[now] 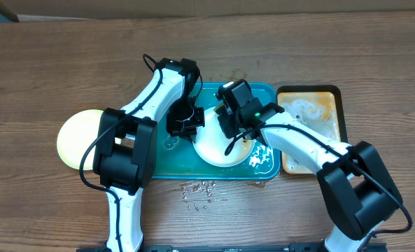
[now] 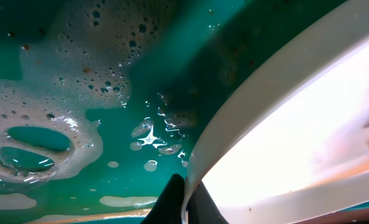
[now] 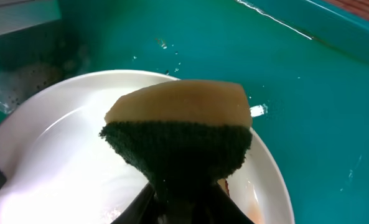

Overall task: Clean dirty plates on tray and stack at the side
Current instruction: 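Scrub the tilted white plate with the sponge in the right gripper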

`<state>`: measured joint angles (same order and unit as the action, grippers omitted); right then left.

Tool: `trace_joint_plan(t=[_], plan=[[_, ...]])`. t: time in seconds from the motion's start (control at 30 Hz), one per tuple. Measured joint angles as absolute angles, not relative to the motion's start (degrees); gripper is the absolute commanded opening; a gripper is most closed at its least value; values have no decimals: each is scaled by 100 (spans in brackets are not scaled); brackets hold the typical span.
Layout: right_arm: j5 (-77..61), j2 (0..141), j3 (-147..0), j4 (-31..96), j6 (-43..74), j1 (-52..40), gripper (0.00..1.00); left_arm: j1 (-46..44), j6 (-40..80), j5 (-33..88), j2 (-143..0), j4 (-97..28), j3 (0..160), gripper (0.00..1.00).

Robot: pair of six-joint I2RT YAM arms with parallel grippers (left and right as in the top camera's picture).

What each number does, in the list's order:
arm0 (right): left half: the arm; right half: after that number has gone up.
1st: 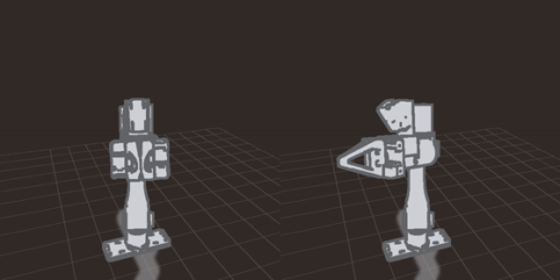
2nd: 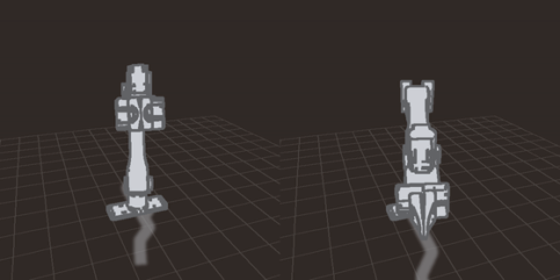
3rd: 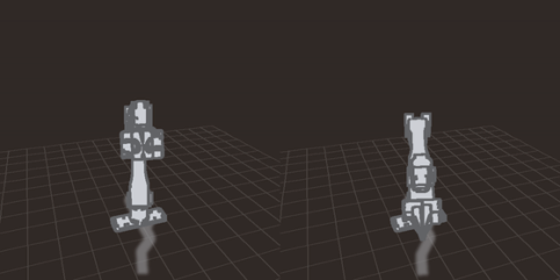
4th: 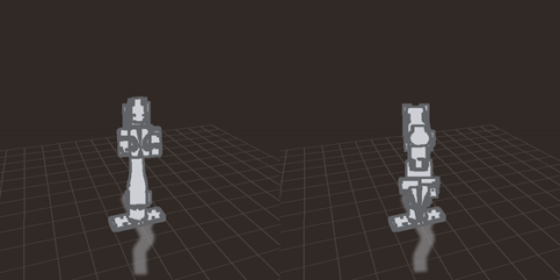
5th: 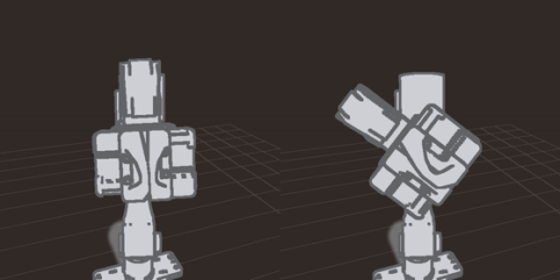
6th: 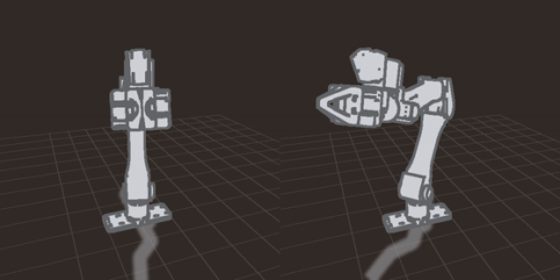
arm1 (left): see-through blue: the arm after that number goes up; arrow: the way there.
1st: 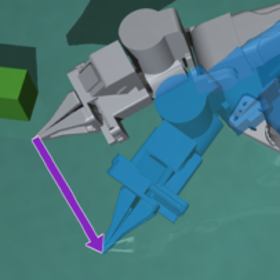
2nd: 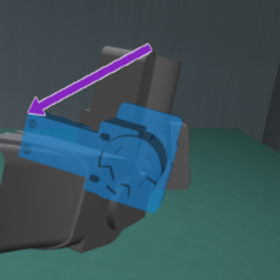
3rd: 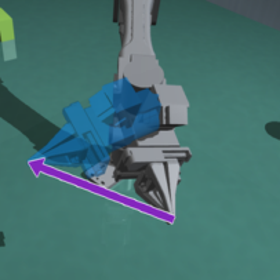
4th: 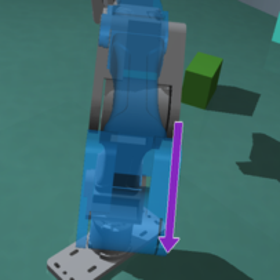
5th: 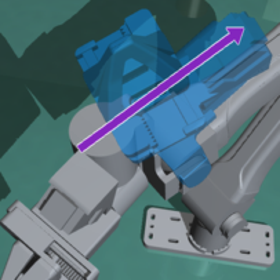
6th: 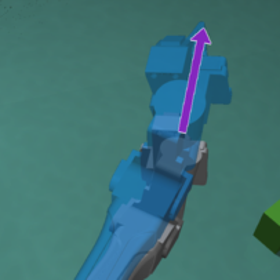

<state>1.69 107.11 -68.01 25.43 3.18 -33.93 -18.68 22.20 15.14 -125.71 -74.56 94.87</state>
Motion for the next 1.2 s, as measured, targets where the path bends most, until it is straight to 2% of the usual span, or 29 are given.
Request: trace_joint_plan(t=[0.2, 0.33, 0.53, 0.93, 1.2], plan=[[172, 10908, -6801, 2451, 294, -3350, 20, -1868, 2217, 1496, -12571, -7461, 9487, 4], [231, 11093, -6812, 2611, 301, -3341, 9, -1868, 2217, 1490, -12571, -7459, 9487, 4], [449, 11096, -6877, 3063, 429, -3343, 4, -1879, 2217, 1481, -12571, -7456, 9487, 4], [578, 11010, -7019, 4584, 1096, -3345, 4, -1931, 2215, 1551, -12571, -7461, 9487, 4], [-255, 10978, -6995, 4434, 1535, -3267, 4, -1935, 2215, 1382, -12571, -7524, 9487, 4]])
